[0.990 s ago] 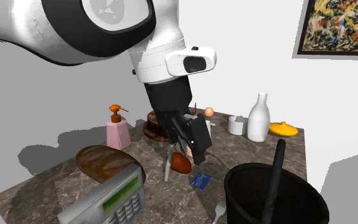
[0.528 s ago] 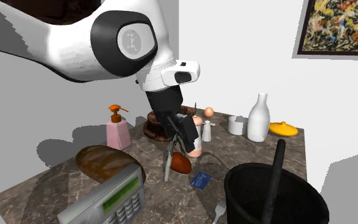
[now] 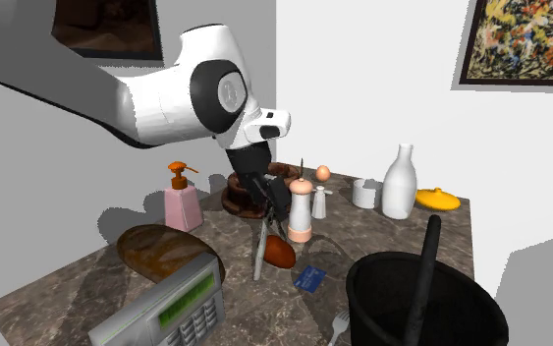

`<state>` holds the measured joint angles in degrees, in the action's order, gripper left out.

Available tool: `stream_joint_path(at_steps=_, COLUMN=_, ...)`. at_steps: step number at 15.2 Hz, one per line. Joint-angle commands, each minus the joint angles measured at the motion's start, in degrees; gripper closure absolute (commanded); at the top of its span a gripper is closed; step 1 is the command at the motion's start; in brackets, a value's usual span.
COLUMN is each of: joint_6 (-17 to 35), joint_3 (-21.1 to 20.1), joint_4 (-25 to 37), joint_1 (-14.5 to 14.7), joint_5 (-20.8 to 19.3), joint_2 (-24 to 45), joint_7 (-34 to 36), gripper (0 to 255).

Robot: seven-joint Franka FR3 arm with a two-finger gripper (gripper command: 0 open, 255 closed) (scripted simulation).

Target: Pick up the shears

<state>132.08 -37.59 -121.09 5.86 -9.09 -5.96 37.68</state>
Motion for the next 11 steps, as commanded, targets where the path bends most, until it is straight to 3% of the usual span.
stream_joint_path(at_steps=1, joint_6=0.43, joint_3=-2.22, joint_4=3.53, joint_1=0.25, joint_5=-5.13, joint_2=5.08, joint_7=4.99, gripper=0)
stream_joint_path(at_steps=5, joint_6=-0.37, joint_3=-3.50, joint_4=11.05, joint_1=3.50, joint_5=-15.40, joint_2=15.05, joint_7=13.46, gripper=0)
stream_joint_path(at_steps=11, joint_6=2.37, joint_3=-2.45, joint_4=9.90, joint_1=4.80, joint_5=-18.83, joint_2=17.68, joint_7=16.37, gripper=0)
